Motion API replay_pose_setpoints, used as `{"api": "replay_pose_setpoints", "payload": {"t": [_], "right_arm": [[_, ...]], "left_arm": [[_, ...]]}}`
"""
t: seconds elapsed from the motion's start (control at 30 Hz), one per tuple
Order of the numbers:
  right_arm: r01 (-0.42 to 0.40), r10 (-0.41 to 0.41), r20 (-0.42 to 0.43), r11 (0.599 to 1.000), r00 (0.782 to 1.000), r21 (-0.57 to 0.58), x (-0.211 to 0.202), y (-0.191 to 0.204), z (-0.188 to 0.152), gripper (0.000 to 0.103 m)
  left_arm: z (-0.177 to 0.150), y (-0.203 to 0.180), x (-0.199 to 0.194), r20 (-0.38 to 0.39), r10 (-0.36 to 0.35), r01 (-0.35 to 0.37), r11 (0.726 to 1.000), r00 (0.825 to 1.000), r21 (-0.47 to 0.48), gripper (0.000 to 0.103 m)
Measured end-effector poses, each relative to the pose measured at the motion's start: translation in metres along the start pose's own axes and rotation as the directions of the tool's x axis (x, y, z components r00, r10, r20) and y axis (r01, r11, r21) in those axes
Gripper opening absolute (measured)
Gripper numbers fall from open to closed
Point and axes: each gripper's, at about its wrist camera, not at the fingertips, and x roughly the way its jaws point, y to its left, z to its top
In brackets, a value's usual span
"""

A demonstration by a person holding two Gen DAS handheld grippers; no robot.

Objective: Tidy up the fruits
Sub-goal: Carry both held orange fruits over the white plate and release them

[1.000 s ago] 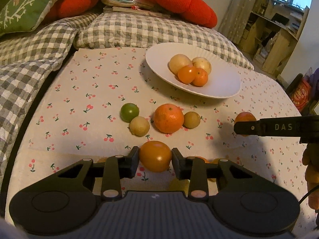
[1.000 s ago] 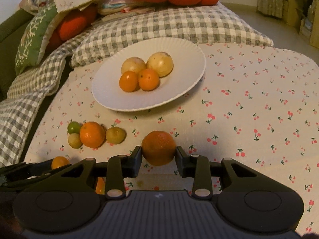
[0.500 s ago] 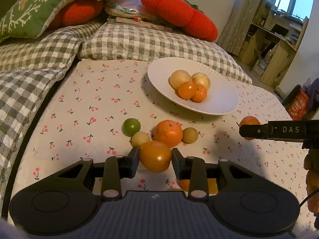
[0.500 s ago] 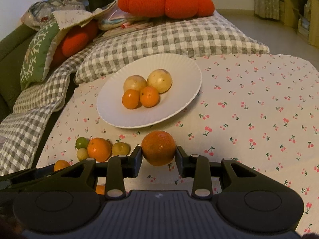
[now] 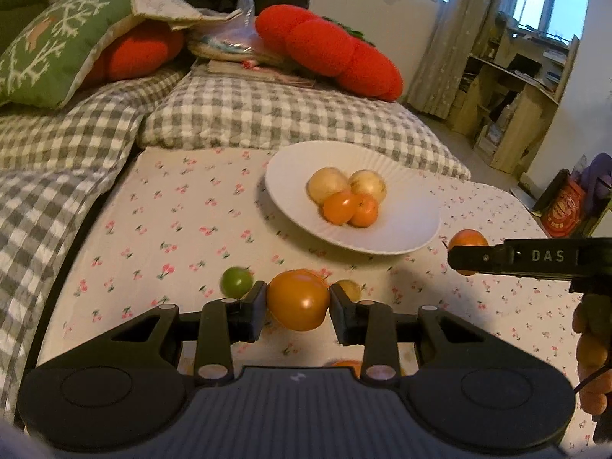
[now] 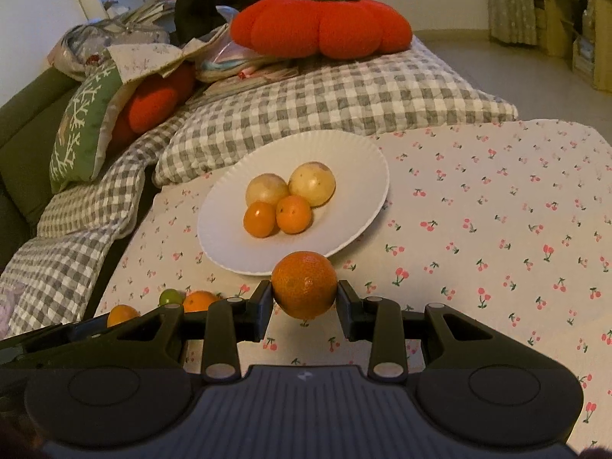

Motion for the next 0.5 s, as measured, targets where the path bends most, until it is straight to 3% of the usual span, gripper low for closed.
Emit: {"api": "replay_pose_setpoints", "payload": {"t": [0.5], "right_arm": [[0.011, -0.010, 0.032, 0.999, 0.999, -0.040, 0.016, -0.010, 0.020, 0.032]], "left_arm": [[0.020, -0.050, 0.049, 0.026, -0.044, 0.040, 0.986, 0.999, 0.160, 0.029]]}}
